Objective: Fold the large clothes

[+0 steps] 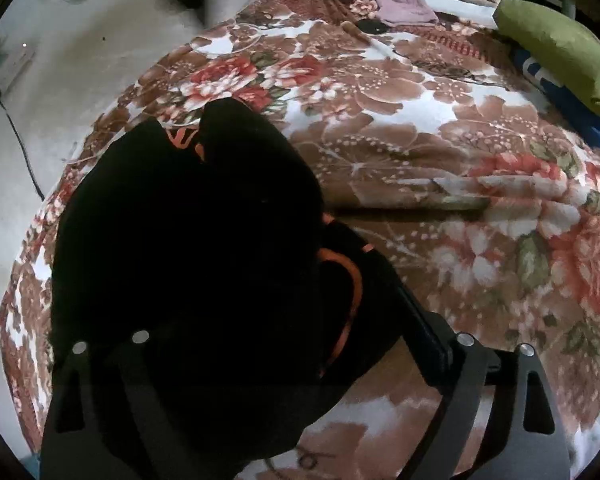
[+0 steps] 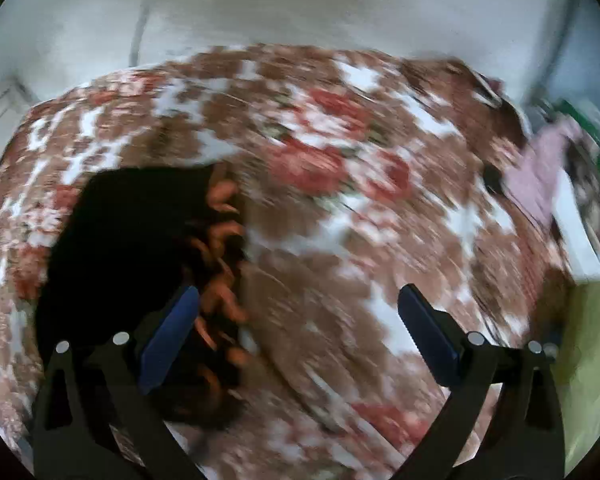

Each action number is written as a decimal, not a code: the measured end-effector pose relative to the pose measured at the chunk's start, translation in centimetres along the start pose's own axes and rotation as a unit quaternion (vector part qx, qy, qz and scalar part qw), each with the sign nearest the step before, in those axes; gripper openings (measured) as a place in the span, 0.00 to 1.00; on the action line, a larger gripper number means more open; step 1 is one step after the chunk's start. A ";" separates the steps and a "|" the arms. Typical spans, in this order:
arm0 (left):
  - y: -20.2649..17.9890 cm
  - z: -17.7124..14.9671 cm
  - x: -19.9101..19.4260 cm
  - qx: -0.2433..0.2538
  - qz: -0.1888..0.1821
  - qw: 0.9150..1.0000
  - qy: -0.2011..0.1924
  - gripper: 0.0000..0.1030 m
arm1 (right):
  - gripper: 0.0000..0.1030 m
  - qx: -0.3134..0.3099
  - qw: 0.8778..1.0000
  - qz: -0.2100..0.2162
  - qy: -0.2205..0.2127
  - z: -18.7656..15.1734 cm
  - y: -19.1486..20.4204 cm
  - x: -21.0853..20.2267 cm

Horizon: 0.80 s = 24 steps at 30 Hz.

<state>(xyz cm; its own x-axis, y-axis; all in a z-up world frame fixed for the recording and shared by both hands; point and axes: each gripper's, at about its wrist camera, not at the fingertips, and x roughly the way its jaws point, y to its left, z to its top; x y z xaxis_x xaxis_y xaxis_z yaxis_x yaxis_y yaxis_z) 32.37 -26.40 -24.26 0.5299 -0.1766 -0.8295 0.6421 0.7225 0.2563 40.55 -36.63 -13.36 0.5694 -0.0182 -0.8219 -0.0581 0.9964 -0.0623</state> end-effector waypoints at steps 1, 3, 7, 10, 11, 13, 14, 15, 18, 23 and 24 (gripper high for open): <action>0.3 -0.1 -0.3 -0.004 -0.004 1.000 -0.003 0.85 | 0.95 -0.007 1.000 0.006 -0.002 0.8 0.9 0.1; 1.4 -0.4 -1.8 -0.018 -0.017 0.999 -0.020 0.85 | 0.95 -0.028 1.000 0.013 -0.004 2.3 3.2 0.3; 2.5 -1.5 -5.2 -0.039 -0.042 0.997 -0.054 0.85 | 0.95 -0.064 0.998 0.019 0.001 3.8 7.1 1.0; 3.2 -3.0 -7.9 -0.055 -0.051 0.995 -0.069 0.85 | 0.95 -0.071 0.997 0.025 0.013 4.4 9.3 1.8; 3.4 -3.5 -8.6 -0.059 -0.052 0.994 -0.071 0.85 | 0.95 -0.072 0.997 0.029 0.014 4.4 10.0 1.9; 4.5 -4.5 -10.7 -0.077 -0.052 0.993 -0.079 0.85 | 0.95 -0.074 0.996 0.038 0.014 4.5 11.1 2.1; 5.2 -4.9 -11.6 -0.085 -0.051 0.992 -0.081 0.85 | 0.95 -0.076 0.996 0.043 0.012 4.5 11.7 2.2; 6.0 -5.2 -12.3 -0.093 -0.046 0.991 -0.084 0.85 | 0.95 -0.080 0.996 0.048 0.012 4.4 12.4 2.4; 9.9 -5.7 -13.1 -0.128 -0.023 0.989 -0.074 0.86 | 0.95 -0.088 0.994 0.058 0.020 3.9 13.8 3.8; 16.4 -5.1 -9.5 -0.192 -0.019 0.979 -0.061 0.86 | 0.95 -0.081 0.994 0.055 0.059 1.5 13.0 7.2; 17.1 -4.6 -8.3 -0.191 -0.025 0.980 -0.058 0.86 | 0.95 -0.075 0.994 0.060 0.060 1.1 12.6 7.4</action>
<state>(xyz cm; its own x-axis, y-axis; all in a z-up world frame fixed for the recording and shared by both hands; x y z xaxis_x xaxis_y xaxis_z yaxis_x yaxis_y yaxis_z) 36.38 -9.51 -15.26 0.5768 -0.2773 -0.7684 0.4262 0.9046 -0.0065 44.95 -24.09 -19.57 0.4496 0.0806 -0.8896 -0.2459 0.9686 -0.0365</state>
